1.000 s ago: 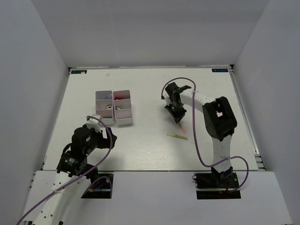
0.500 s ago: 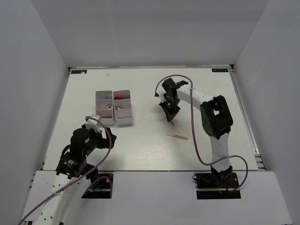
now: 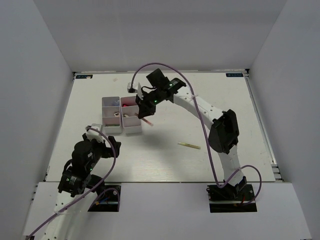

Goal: Sort the stationery into containers
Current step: Place the stationery into the container

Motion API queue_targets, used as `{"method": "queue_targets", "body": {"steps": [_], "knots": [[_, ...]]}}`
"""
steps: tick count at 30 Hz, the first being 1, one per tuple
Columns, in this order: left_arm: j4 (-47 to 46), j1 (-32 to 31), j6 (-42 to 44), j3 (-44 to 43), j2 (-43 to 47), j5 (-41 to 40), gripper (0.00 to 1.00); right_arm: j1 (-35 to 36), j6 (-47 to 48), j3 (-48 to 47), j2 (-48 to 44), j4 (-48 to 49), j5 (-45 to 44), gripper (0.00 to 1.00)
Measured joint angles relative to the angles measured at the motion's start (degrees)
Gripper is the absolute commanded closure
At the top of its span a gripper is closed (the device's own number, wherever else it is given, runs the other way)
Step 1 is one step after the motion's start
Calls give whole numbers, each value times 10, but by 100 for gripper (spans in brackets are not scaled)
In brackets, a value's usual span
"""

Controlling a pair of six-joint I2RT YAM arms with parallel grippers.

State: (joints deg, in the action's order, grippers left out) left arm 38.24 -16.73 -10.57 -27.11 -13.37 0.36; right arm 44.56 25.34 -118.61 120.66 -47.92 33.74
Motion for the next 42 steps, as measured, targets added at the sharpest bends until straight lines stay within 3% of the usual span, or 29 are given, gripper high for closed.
{"method": "queue_targets", "body": {"steps": [4, 12, 21, 30, 33, 36, 39, 42], "knots": [[-1, 0, 0, 4, 5, -12, 1, 7, 18, 40, -1, 82, 89, 100], [-1, 0, 0, 4, 5, -19, 1, 14, 23, 37, 11, 191, 169, 100], [-1, 0, 0, 4, 6, -19, 1, 17, 4, 41, 65, 320, 192, 100], [-1, 0, 0, 4, 17, -19, 1, 17, 46, 51, 95, 331, 168, 100], [-1, 0, 1, 4, 16, -19, 1, 16, 64, 52, 96, 329, 156, 77], [-1, 0, 1, 4, 16, -19, 1, 16, 79, 54, 96, 324, 150, 43], [-1, 0, 1, 4, 16, -19, 1, 17, 93, 62, 96, 314, 147, 41], [-1, 0, 1, 4, 16, -19, 1, 17, 89, 68, 94, 308, 144, 48]]}}
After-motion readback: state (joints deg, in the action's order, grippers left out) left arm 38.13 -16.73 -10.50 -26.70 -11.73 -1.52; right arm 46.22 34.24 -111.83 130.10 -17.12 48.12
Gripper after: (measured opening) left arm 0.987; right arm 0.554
